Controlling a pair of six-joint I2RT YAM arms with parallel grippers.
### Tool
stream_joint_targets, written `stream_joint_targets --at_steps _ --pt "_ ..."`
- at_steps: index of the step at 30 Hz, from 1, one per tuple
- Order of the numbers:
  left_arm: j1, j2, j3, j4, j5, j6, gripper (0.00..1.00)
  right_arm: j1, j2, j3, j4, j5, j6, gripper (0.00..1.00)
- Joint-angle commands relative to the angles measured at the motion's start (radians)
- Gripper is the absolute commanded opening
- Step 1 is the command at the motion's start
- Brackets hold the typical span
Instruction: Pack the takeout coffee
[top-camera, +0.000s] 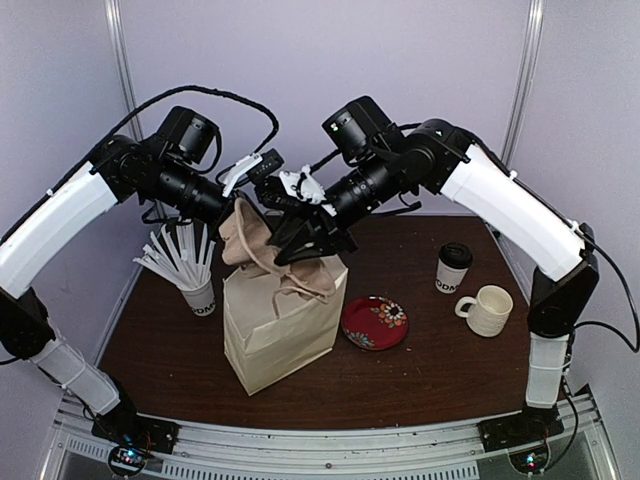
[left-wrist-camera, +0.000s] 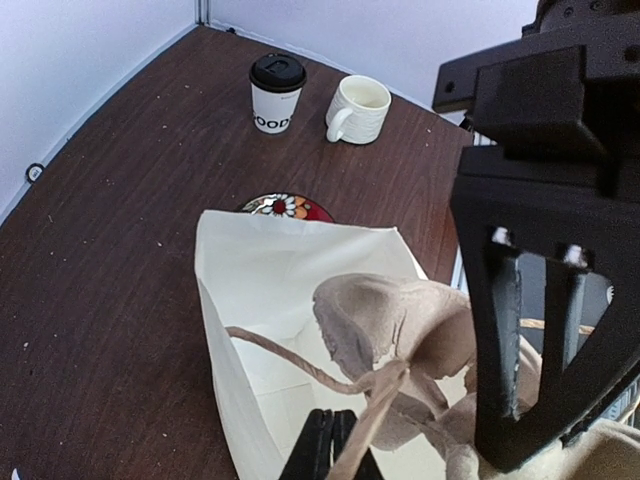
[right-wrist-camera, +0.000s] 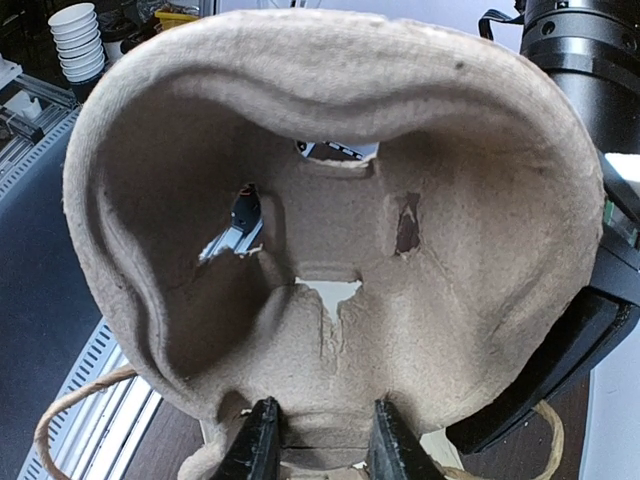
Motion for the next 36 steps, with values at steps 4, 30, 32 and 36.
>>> stream_joint_targets --at_steps 4,30,32,36 --pt "0.002 -0.008 -0.005 0.046 0.023 0.015 0.00 0.014 0.008 0.042 -0.025 0.019 -0.036 0.27" --pt "0.025 0.010 0.047 -0.043 0.181 0.082 0.00 0.091 0.027 0.101 -0.131 0.117 -0.203 0.26" --pt "0.025 0.006 0.038 -0.036 0.179 0.078 0.00 0.091 0.023 0.066 -0.116 0.141 -0.206 0.25" --pt "0.025 0.004 0.026 -0.033 0.184 0.078 0.00 0.090 0.015 -0.010 -0.078 0.186 -0.212 0.24"
